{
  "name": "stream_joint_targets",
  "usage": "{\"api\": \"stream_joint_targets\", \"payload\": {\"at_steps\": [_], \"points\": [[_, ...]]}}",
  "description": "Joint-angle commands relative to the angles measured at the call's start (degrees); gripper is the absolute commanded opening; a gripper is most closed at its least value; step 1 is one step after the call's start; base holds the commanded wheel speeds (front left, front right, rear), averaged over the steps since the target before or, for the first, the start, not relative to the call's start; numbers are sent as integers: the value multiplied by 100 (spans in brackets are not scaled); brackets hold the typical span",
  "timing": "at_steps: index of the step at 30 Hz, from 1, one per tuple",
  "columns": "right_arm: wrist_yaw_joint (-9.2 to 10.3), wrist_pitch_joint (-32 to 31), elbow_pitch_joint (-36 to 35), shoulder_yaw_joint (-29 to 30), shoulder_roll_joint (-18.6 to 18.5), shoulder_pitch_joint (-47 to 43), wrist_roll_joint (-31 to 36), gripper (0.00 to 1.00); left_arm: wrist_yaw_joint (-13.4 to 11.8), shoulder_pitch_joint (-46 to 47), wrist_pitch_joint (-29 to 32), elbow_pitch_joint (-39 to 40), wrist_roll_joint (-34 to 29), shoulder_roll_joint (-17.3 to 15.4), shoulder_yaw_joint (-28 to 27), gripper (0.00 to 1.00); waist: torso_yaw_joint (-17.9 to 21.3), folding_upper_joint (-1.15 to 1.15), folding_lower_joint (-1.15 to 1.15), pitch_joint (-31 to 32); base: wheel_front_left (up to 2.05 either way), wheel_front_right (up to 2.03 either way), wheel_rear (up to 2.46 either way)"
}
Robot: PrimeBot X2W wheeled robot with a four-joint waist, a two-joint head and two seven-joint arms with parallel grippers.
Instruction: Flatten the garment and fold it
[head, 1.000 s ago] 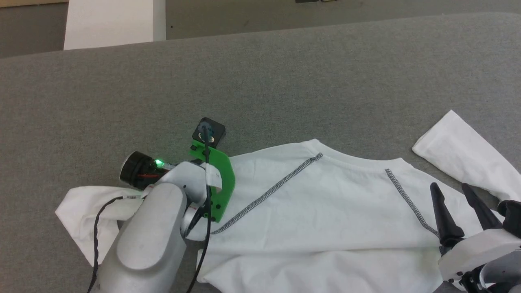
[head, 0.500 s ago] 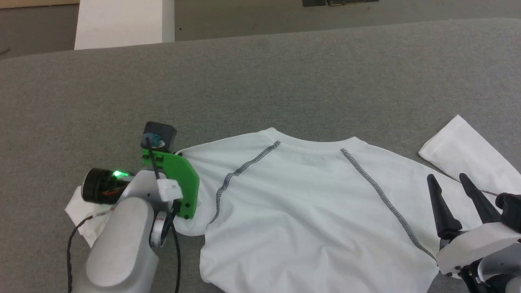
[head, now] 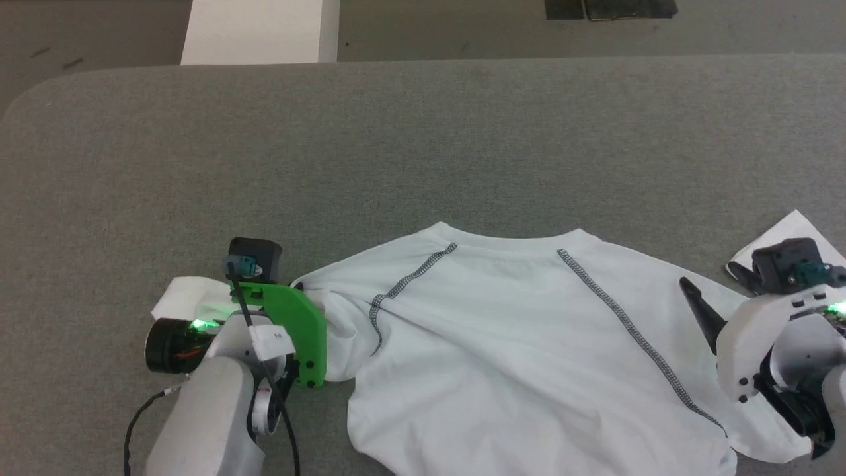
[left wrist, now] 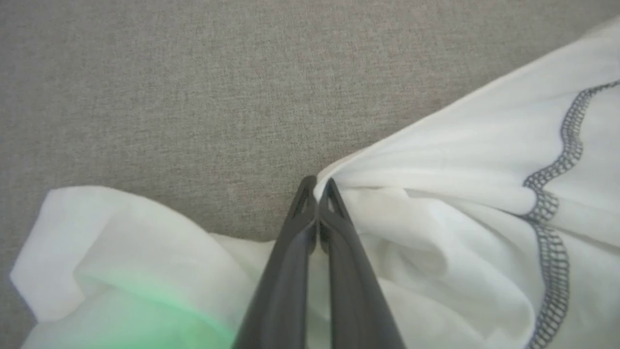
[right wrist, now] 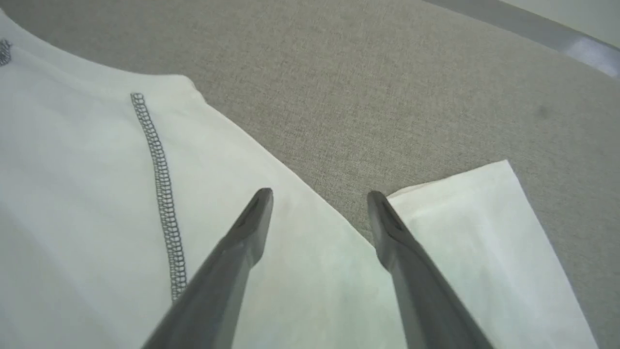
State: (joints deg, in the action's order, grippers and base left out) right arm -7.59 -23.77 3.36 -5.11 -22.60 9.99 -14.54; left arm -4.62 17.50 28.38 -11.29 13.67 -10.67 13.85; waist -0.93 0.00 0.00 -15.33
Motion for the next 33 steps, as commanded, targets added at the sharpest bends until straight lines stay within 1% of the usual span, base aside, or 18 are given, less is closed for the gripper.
{"api": "stream_joint_targets", "payload": {"at_steps": [1,5,6,7,8,9,10,11,12,13,14,17,22,27,28,30,33], "points": [[10,-178,141,-156,-116,210,-131,100,12,62,-35,-32,56,23,17,0,-104,0,0,-91,0,0,0],[10,-750,535,-761,-525,688,-541,100,43,158,-62,-76,62,57,83,0,-180,0,0,-186,0,0,0],[10,-941,623,-953,-630,794,-658,100,54,177,-67,-89,70,64,97,0,-196,0,0,-206,0,0,0],[10,-1276,734,-1267,-778,964,-920,100,62,205,-77,-107,80,75,118,0,-218,0,0,-239,0,0,0],[10,-1442,777,-1412,-854,1030,-1014,100,64,217,-78,-114,84,81,128,0,-229,0,0,-253,0,0,0],[10,-1681,832,-1579,-933,1089,-1154,98,66,227,-75,-125,90,86,139,0,-237,0,0,-262,0,0,0],[10,-1873,872,-1677,-983,1133,-1278,85,68,236,-72,-132,95,88,146,0,-242,0,0,-269,0,0,0],[10,-2081,879,-1821,-1049,1190,-1424,42,76,248,-64,-142,107,92,156,0,-248,0,0,-278,0,0,0],[10,-2215,883,-1907,-1105,1238,-1525,29,85,257,-57,-150,118,93,162,0,-251,0,0,-284,0,0,0],[10,-2332,876,-2003,-1180,1298,-1610,11,99,269,-56,-155,131,92,172,0,-255,0,0,-290,0,0,0],[10,-2372,854,-2071,-1236,1349,-1669,0,112,280,-68,-154,139,90,178,0,-257,0,0,-297,0,0,0],[10,-2303,794,-2195,-1376,1537,-1802,0,232,352,-178,-124,120,35,247,0,-255,0,0,-310,0,0,0],[10,-1799,621,-2195,-1583,1987,-1786,0,487,731,-688,25,50,-125,271,0,-221,0,0,-307,0,0,0],[10,-1467,466,-2094,-1833,2647,-1598,0,765,1454,-1125,292,-79,-411,232,0,-136,0,0,-307,0,0,0],[10,-1447,441,-2061,-1867,2782,-1560,0,783,1599,-1149,337,-113,-469,213,0,-111,0,0,-322,0,0,0],[10,-1431,367,-2004,-1943,3107,-1490,0,859,1963,-1116,414,-324,-688,278,0,-61,0,0,-394,0,0,0],[10,-1409,286,-1913,-2022,3698,-1361,0,902,2568,-1148,471,-395,-821,200,0,40,0,0,-556,0,0,0]]}}
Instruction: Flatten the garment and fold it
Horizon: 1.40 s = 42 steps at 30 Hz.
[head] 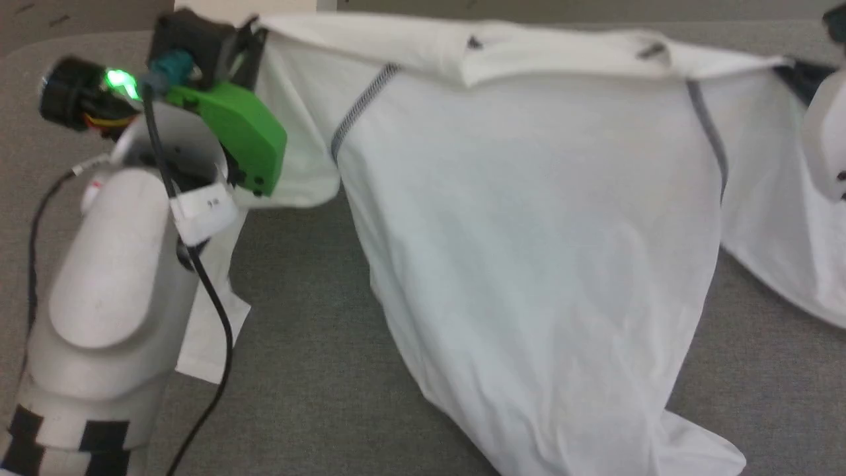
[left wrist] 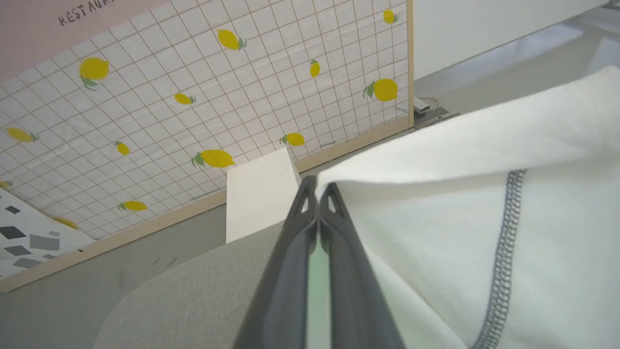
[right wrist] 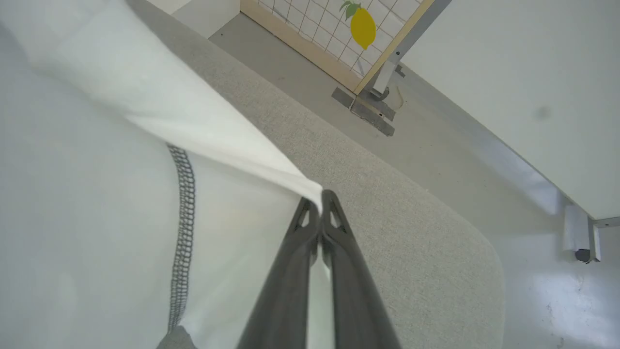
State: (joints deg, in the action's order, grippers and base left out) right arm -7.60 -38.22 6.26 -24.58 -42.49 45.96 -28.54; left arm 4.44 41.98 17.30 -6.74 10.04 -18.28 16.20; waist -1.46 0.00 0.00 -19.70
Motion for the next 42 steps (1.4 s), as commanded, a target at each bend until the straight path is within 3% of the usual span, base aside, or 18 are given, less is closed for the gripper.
{"api": "stream_joint_targets", "payload": {"at_steps": [1,9,17,25,32,38,42], "points": [[11,47,-4,63,-48,346,75,0,-1,356,-41,12,-73,-108,-67,0,126,0,0,-189,0,0,0],[11,348,335,258,44,2262,480,0,-52,2163,-438,-278,-261,-327,-369,0,391,0,0,-833,0,0,0],[11,1056,962,573,407,3929,1083,0,-488,3716,-935,-564,-612,-506,-684,0,668,0,0,-1375,0,0,0],[11,1980,1679,870,816,4980,1637,0,-871,4437,-1438,-904,-678,-641,-1001,0,822,0,0,-1591,0,0,0],[11,2342,2048,496,764,4799,1516,0,-738,3924,-1560,-1375,-580,-681,-897,0,783,0,0,-1690,0,0,0],[11,2833,2198,-166,735,3599,904,0,-500,2774,-1504,-1864,-447,-642,-648,0,691,0,0,-1529,0,0,0],[11,3059,2082,-473,682,2567,477,0,-262,1841,-1197,-2058,-153,-447,-491,0,618,0,0,-1205,0,0,0]]}}
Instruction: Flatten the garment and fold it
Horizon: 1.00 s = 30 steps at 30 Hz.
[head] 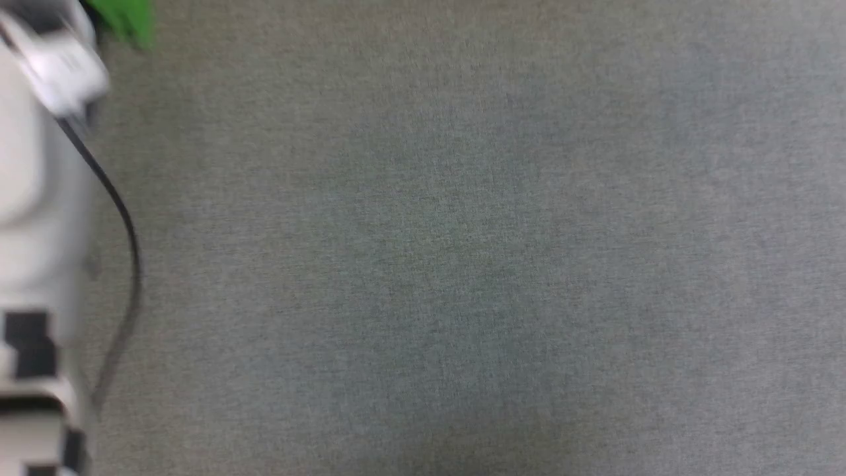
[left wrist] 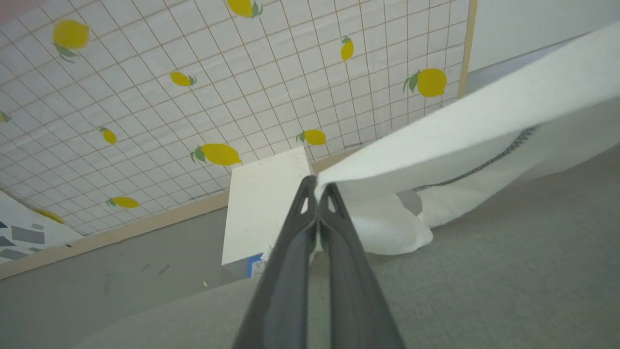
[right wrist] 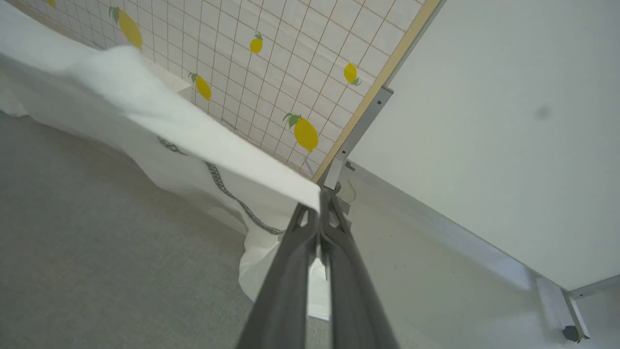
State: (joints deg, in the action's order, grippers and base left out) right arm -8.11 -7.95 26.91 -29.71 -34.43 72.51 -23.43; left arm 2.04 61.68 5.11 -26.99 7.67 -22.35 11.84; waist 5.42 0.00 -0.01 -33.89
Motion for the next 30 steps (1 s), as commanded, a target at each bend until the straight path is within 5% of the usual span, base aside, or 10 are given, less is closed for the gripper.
{"api": "stream_joint_targets", "payload": {"at_steps": [1,7,13,30], "points": [[62,73,-47,-23,-149,-392,-125,0,1,-397,104,-51,165,11,-37,0,-96,0,1,338,0,0,0],[62,0,-693,-19,-273,-2206,-549,0,131,-2096,690,215,826,232,-84,0,-175,0,1,1033,0,0,0],[62,-350,-1423,656,-253,-4106,-563,0,52,-3827,1233,1020,1400,403,-168,0,-266,0,1,1673,0,0,0],[62,-2588,-3668,3255,1257,-8073,29,0,-794,-6966,2256,3013,1969,423,-406,0,-499,0,1,2341,0,0,0]]}}
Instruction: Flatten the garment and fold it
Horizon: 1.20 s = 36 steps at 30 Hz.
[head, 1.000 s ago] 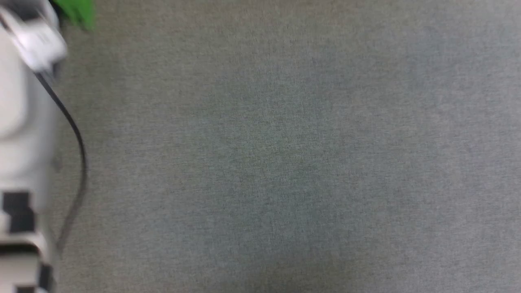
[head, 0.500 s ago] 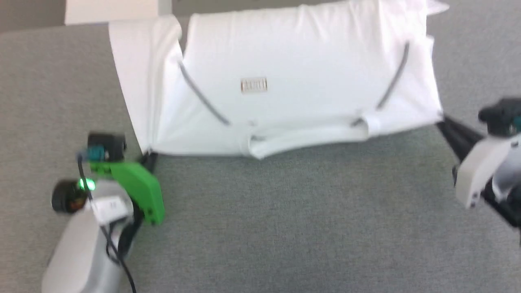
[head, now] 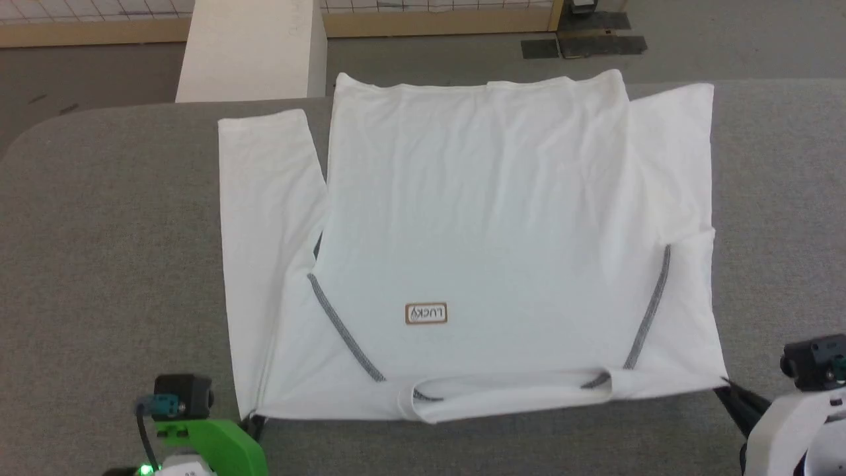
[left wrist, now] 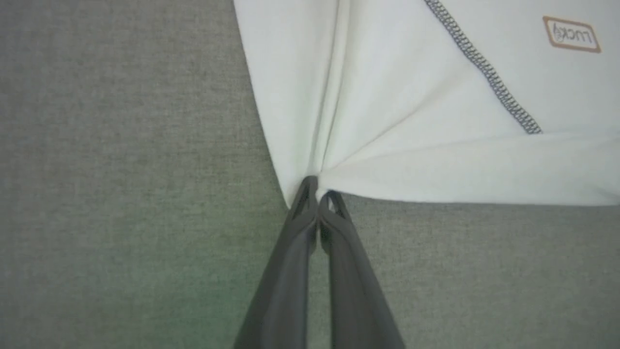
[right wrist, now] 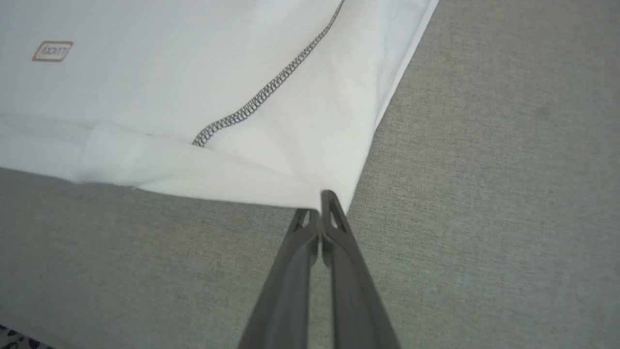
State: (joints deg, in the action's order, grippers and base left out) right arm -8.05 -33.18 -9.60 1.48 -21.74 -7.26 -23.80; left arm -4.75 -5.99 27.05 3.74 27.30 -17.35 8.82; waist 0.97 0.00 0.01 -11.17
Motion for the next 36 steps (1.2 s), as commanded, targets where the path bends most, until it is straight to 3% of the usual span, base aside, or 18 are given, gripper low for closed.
{"api": "stream_joint_targets", "payload": {"at_steps": [1,10,17,18,19,25,31,36], "points": [[56,-220,-105,223,84,-239,81,0,-160,-311,129,-6,28,-68,-103,0,-56,0,-1,85,0,0,0],[56,-1709,-545,988,1159,-1276,443,0,-317,-1066,637,185,138,-73,79,0,-113,0,-1,184,0,0,0],[56,-1507,-226,863,1402,-1308,663,0,-241,-1069,631,-59,183,105,327,0,-94,0,-1,224,0,0,0],[56,-1268,-121,838,1371,-1267,679,46,-238,-1045,569,-69,173,132,336,48,-95,0,-1,230,0,0,0],[56,-982,58,791,1324,-1229,689,100,-239,-1019,502,-88,165,164,343,100,-98,0,-1,245,0,0,0],[56,-109,559,946,1211,-1180,593,100,-140,-907,216,140,372,373,304,100,-139,0,-1,389,0,0,0],[56,677,198,1361,1294,-1099,605,100,-51,-593,-420,643,266,370,103,100,-108,0,-1,428,0,0,0],[56,1262,-55,1281,1321,-937,556,100,-43,-295,-1005,746,90,340,-101,100,57,0,-1,423,0,0,0]]}}
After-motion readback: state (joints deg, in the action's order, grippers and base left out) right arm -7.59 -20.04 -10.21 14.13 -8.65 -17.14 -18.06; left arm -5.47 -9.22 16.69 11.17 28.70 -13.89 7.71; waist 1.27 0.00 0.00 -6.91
